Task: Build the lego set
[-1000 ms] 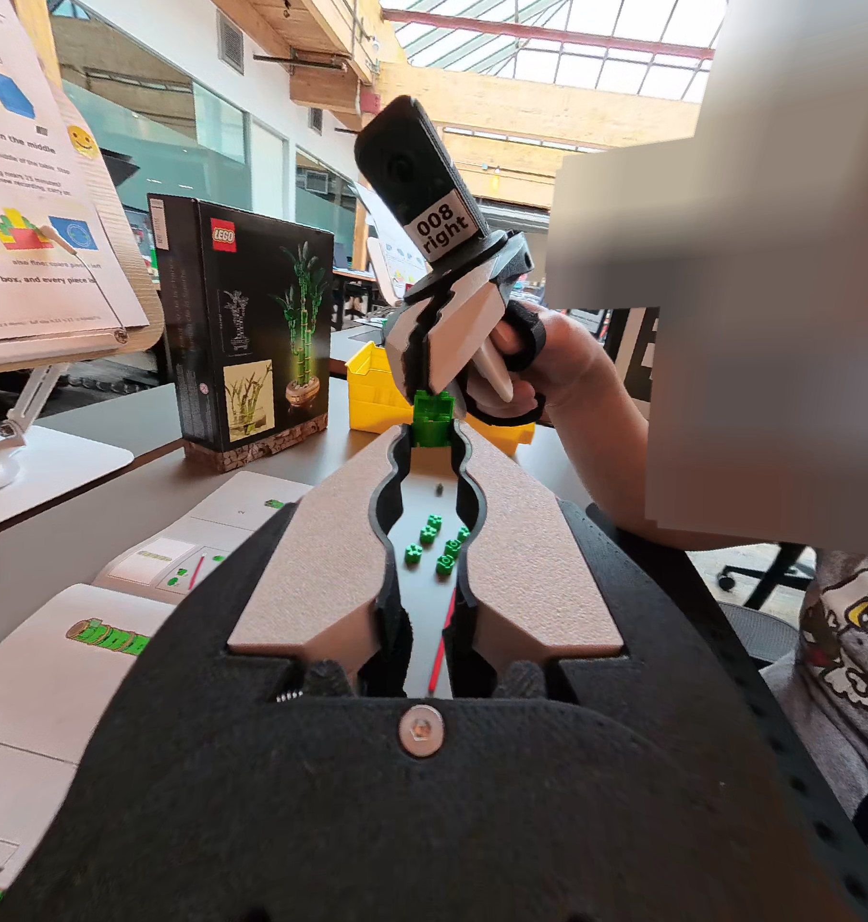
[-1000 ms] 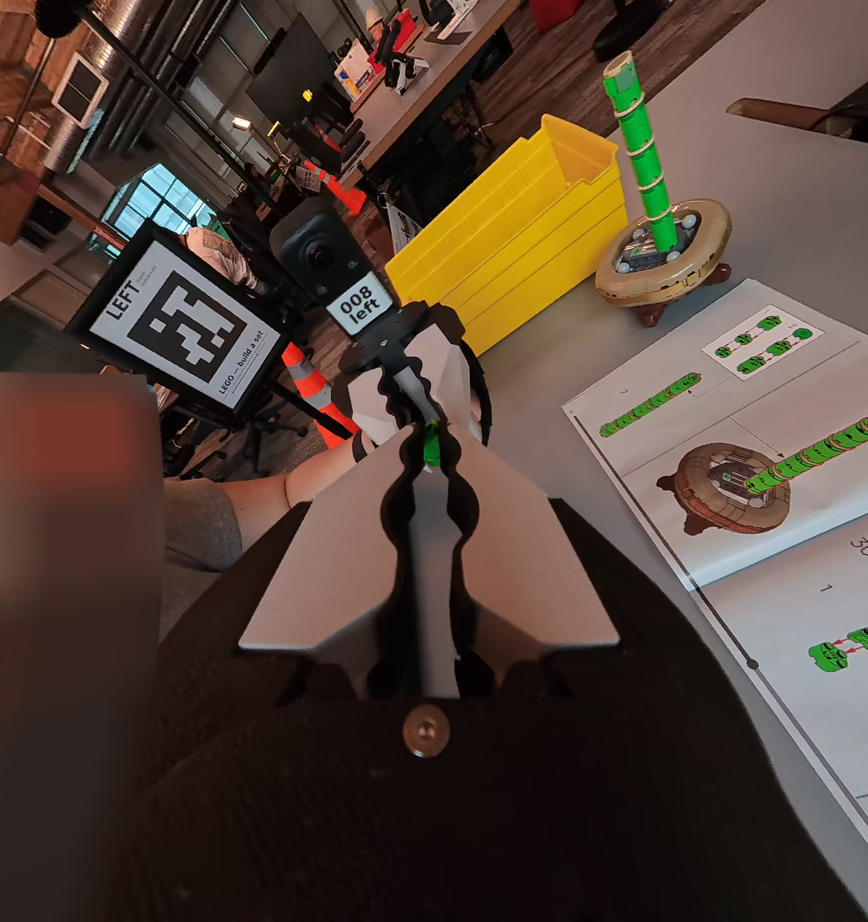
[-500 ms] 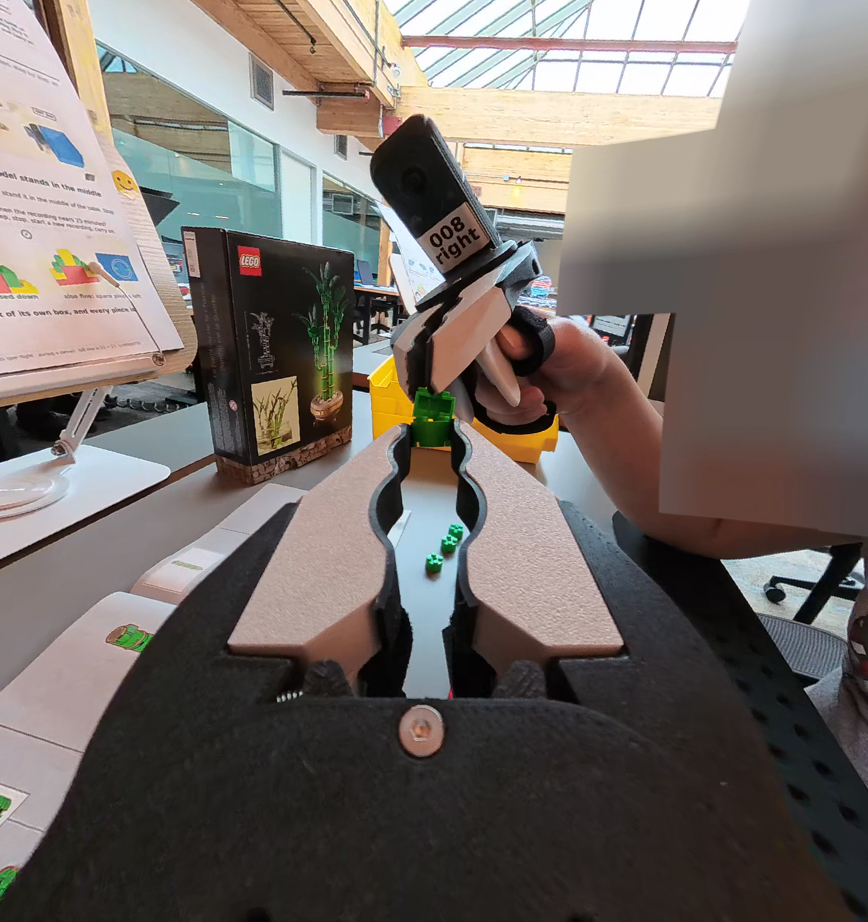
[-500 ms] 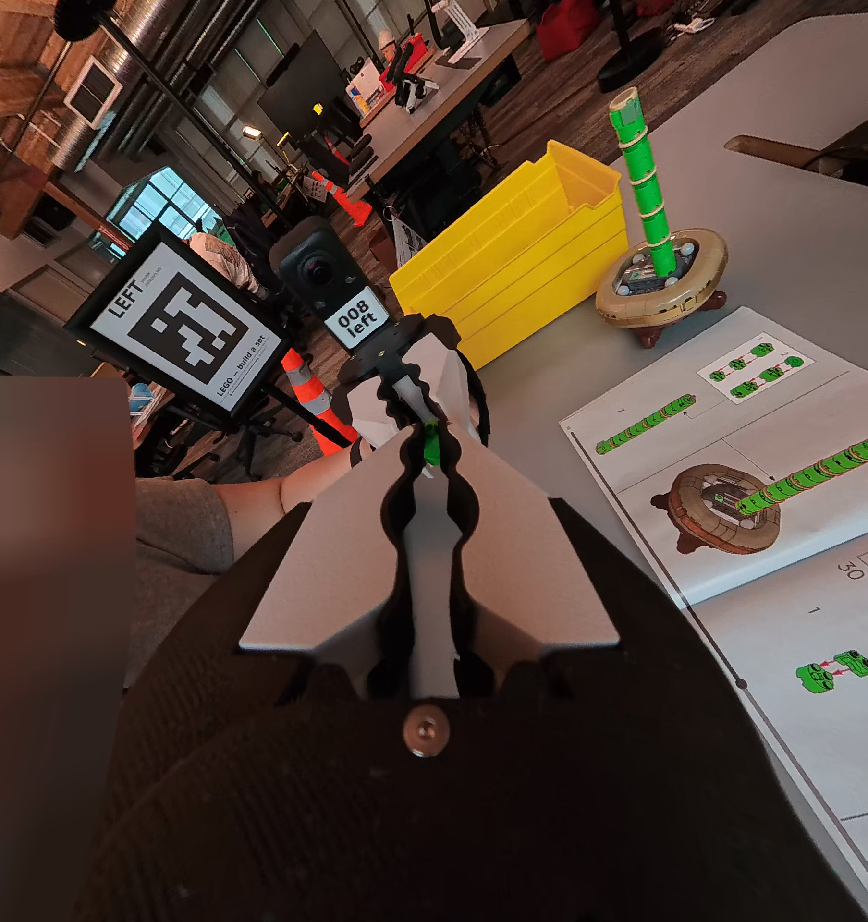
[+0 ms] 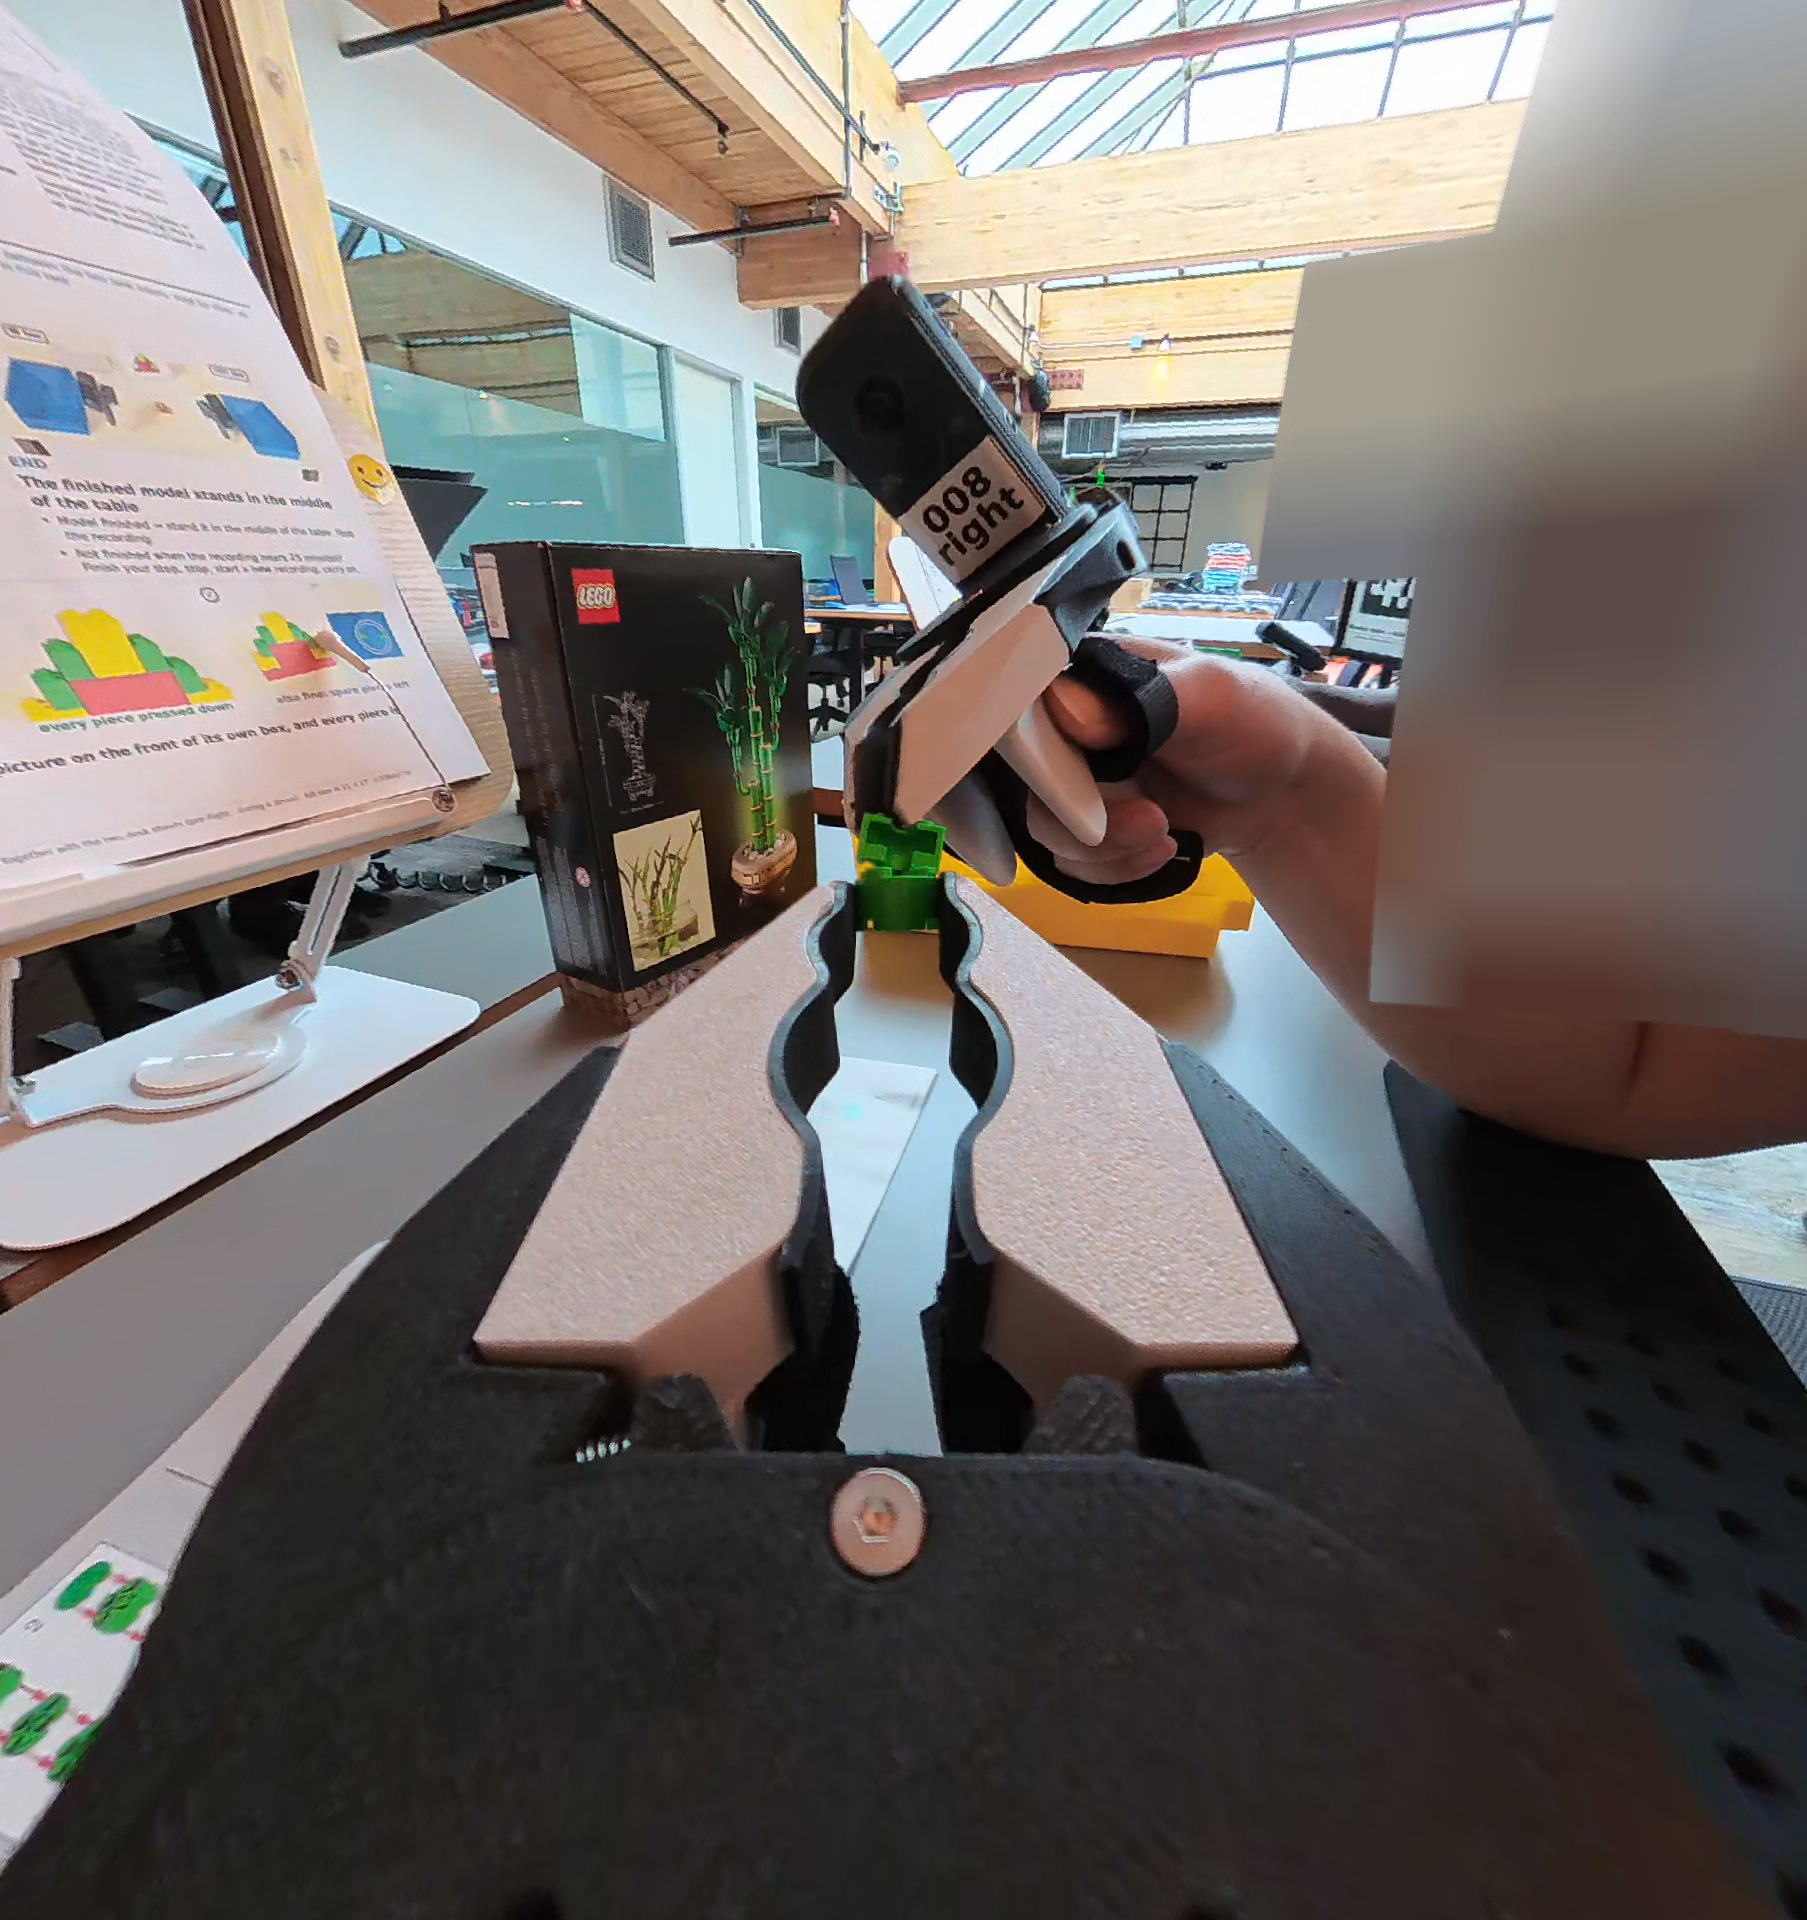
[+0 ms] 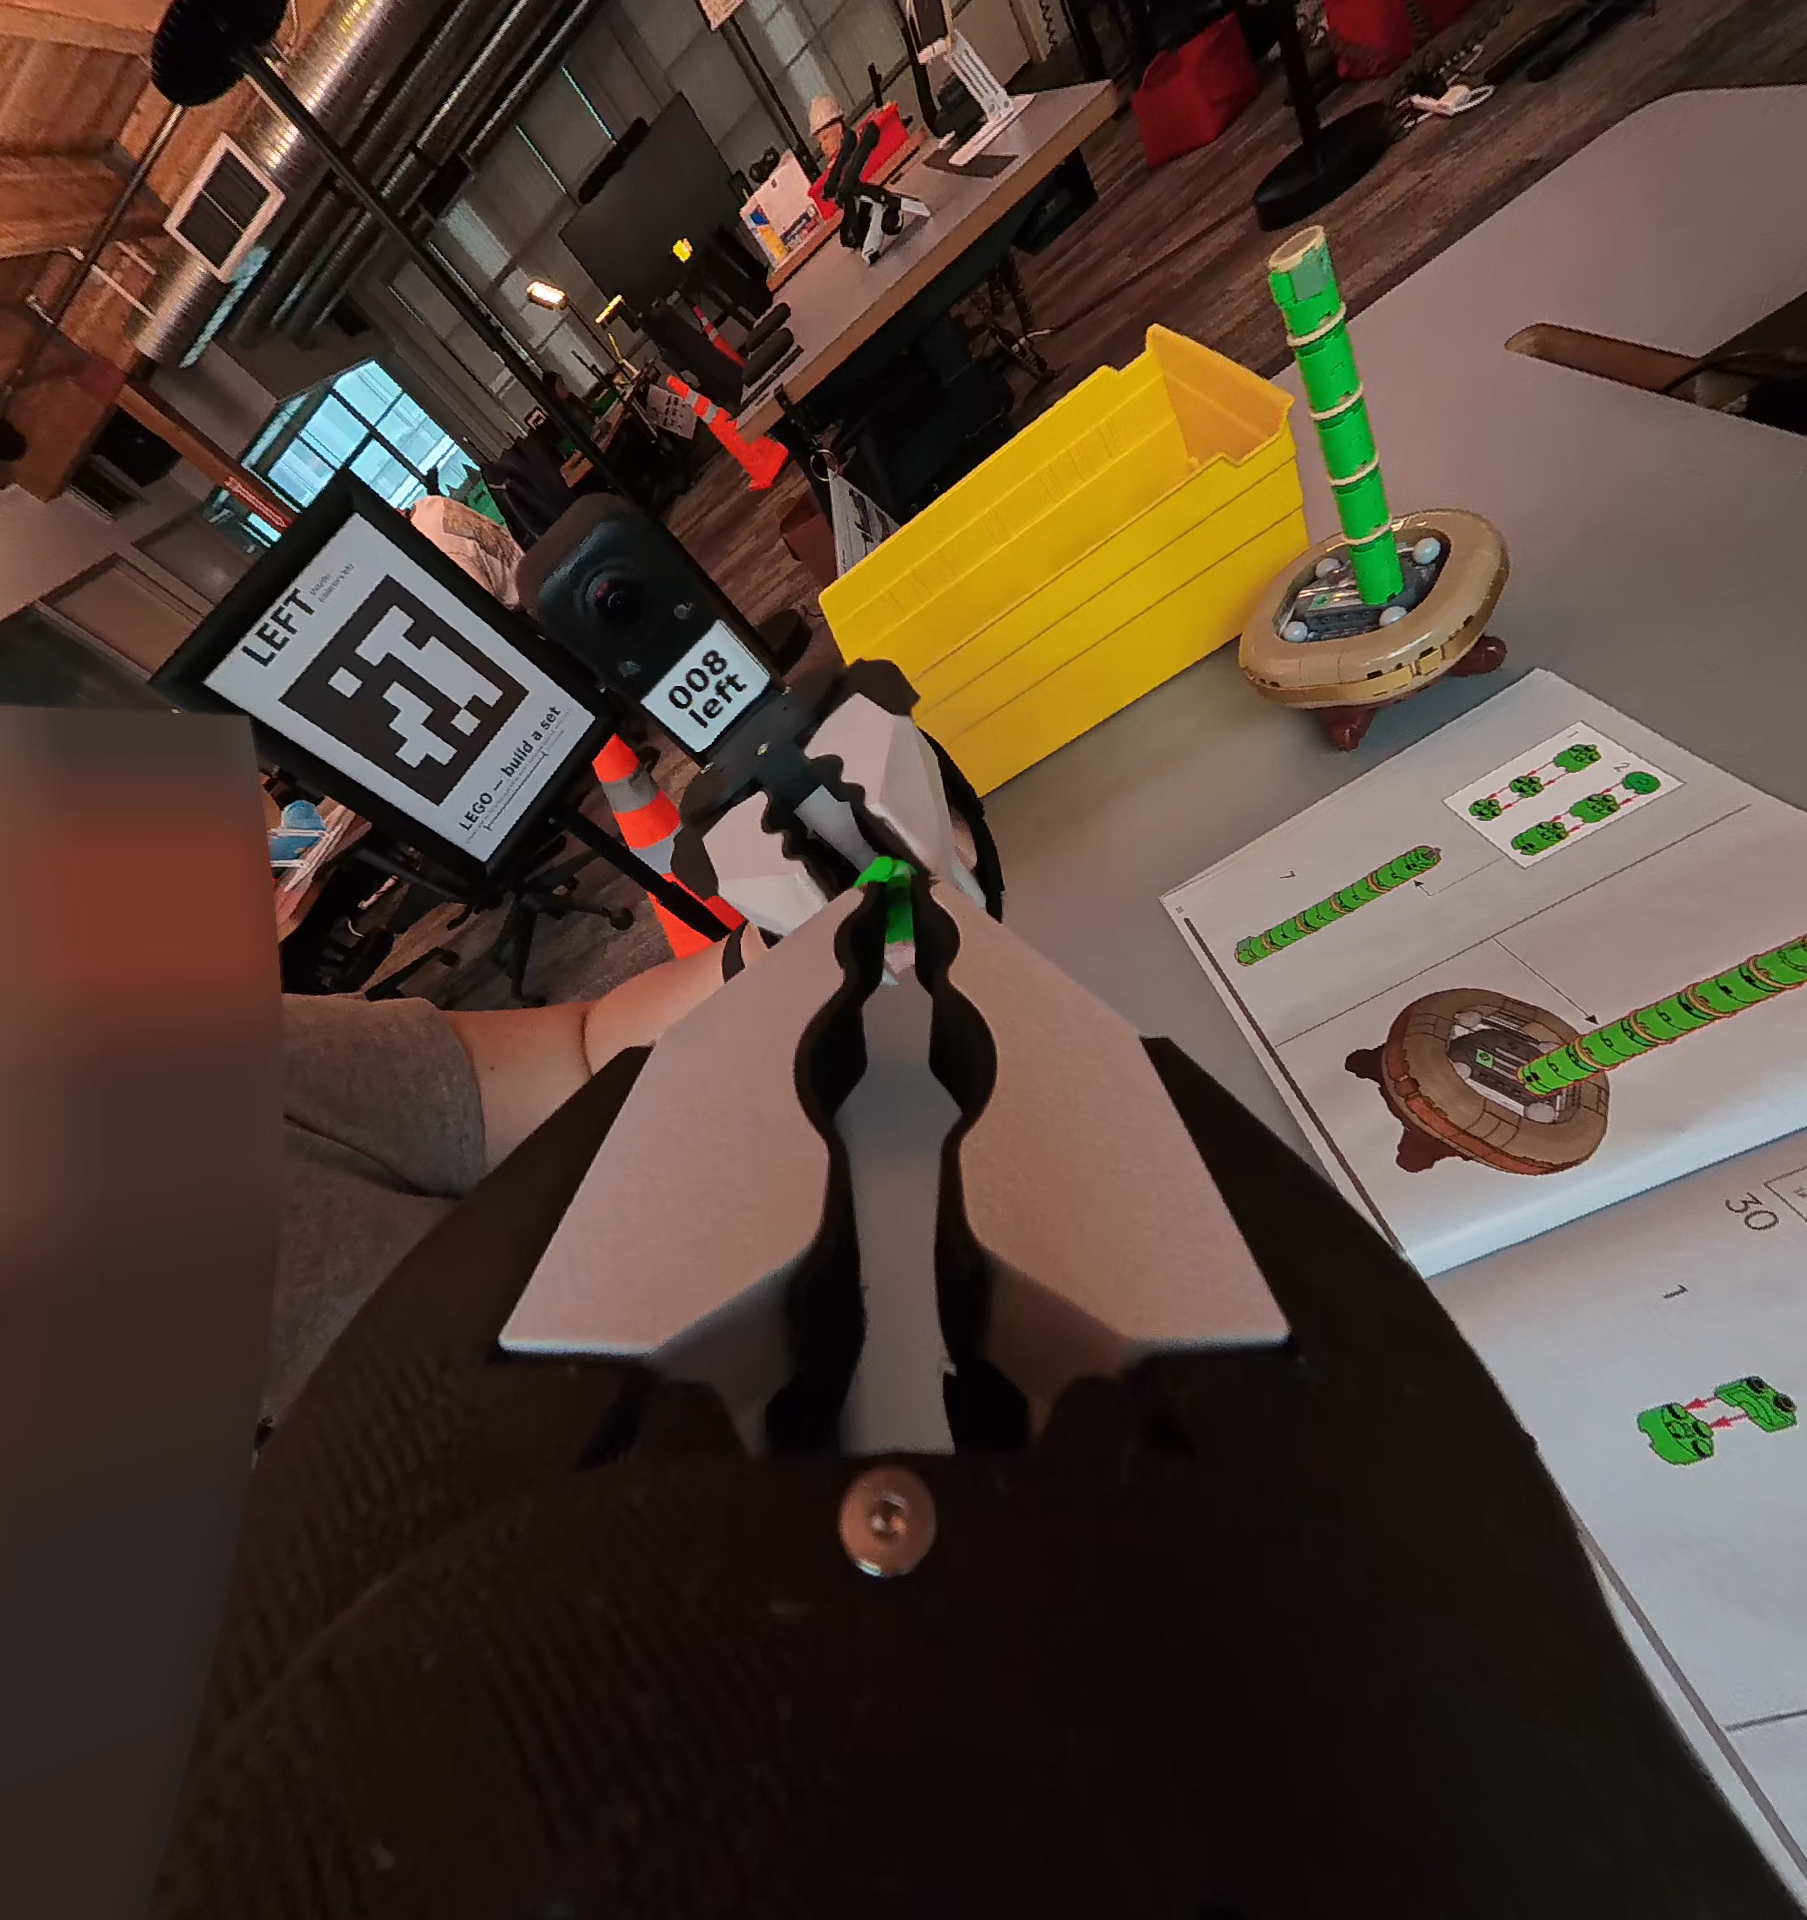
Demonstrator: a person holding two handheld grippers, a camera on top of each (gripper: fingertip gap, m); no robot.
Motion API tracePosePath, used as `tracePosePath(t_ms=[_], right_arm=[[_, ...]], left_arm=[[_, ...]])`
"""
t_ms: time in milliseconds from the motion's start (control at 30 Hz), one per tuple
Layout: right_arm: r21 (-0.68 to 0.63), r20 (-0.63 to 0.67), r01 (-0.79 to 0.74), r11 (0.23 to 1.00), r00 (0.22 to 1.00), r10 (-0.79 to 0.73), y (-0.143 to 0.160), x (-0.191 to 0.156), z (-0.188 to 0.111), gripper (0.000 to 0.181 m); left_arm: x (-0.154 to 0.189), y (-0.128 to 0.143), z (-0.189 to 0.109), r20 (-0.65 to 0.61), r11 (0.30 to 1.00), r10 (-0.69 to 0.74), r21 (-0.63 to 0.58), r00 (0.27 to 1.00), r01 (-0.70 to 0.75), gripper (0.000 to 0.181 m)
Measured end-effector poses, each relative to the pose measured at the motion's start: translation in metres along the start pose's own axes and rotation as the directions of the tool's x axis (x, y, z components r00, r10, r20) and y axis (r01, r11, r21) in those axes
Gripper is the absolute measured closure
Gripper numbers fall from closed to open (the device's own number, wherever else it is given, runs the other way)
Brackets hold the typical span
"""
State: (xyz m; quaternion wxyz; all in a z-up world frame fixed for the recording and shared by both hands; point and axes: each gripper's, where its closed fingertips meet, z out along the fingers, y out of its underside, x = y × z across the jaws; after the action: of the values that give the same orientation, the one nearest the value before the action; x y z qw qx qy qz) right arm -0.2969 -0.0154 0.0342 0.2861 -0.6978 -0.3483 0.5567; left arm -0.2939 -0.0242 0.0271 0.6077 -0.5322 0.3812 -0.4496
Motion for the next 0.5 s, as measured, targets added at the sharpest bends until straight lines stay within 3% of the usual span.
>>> tracePosePath(t_ms=[500], right_arm=[[-0.015,0.047,-0.017,1.000,0.999,0.018,0.0040,-0.0044,0.0054,0.177]], left_arm=[[-0.0016,0.0055,0.0011,0.037,0.996,0.077,-0.055,0.996,-0.075,0.168]])
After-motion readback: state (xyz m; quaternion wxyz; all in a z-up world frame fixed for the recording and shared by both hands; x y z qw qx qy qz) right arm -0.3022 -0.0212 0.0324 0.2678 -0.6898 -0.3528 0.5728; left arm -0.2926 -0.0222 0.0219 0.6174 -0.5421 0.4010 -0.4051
